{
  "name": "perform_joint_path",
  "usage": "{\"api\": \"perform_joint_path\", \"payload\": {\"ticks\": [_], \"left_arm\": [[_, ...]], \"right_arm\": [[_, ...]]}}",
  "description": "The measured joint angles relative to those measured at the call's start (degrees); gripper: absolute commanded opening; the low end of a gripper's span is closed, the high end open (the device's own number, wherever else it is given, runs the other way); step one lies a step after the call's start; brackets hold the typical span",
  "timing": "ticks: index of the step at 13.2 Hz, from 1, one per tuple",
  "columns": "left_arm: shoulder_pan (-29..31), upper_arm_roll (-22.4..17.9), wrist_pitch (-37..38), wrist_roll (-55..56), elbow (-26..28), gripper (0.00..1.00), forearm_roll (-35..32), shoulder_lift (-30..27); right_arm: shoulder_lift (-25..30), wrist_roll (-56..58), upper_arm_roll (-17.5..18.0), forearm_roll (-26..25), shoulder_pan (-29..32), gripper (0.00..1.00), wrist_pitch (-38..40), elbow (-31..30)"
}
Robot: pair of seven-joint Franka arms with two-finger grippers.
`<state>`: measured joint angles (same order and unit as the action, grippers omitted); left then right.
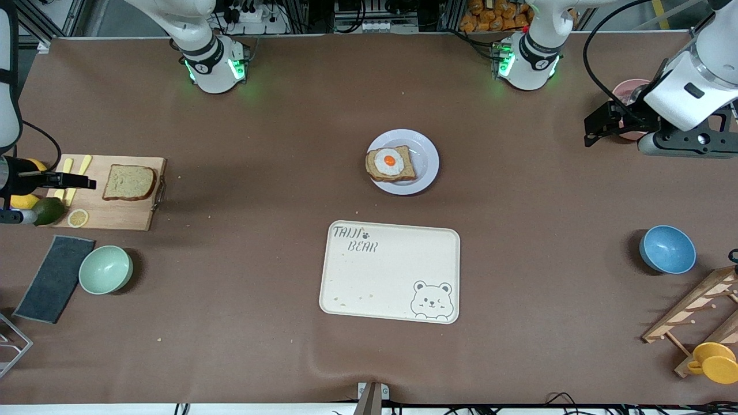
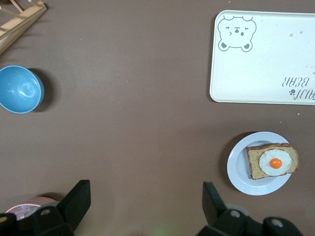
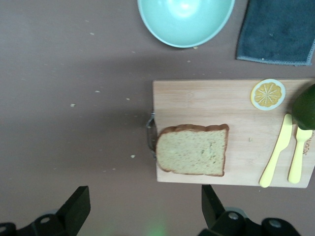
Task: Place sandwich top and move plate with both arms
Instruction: 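Lower the right gripper and grasp the bread slice's crust edge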
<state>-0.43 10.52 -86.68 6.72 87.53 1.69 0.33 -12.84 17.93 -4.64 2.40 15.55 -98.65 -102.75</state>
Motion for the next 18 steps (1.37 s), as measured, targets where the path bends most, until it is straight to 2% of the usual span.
{"api": "perform_joint_path", "payload": {"ticks": [4, 7, 12, 15, 18], "left_arm": [[0.0, 0.0, 0.0, 0.0, 0.0, 1.0, 0.0, 0.0], [0.0, 0.0, 0.0, 0.0, 0.0, 1.0, 0.0, 0.0], [0.0, 0.0, 0.0, 0.0, 0.0, 1.0, 0.0, 0.1], [0.0, 0.0, 0.0, 0.0, 0.0, 1.0, 0.0, 0.1], [0.0, 0.0, 0.0, 0.0, 0.0, 1.0, 0.0, 0.1]], "right_arm": [[-0.9, 9.7, -0.1, 0.5, 7.6, 0.99, -5.2, -5.5], [-3.8, 16.4, -0.1, 3.6, 11.5, 0.76, -7.8, -6.1], [-10.8, 21.4, -0.1, 8.9, 15.8, 0.75, -13.4, -6.4], [-13.0, 22.3, -0.1, 9.6, 17.2, 0.63, -14.1, -6.4], [-13.8, 22.5, -0.1, 10.6, 18.1, 0.57, -14.1, -6.8]]}}
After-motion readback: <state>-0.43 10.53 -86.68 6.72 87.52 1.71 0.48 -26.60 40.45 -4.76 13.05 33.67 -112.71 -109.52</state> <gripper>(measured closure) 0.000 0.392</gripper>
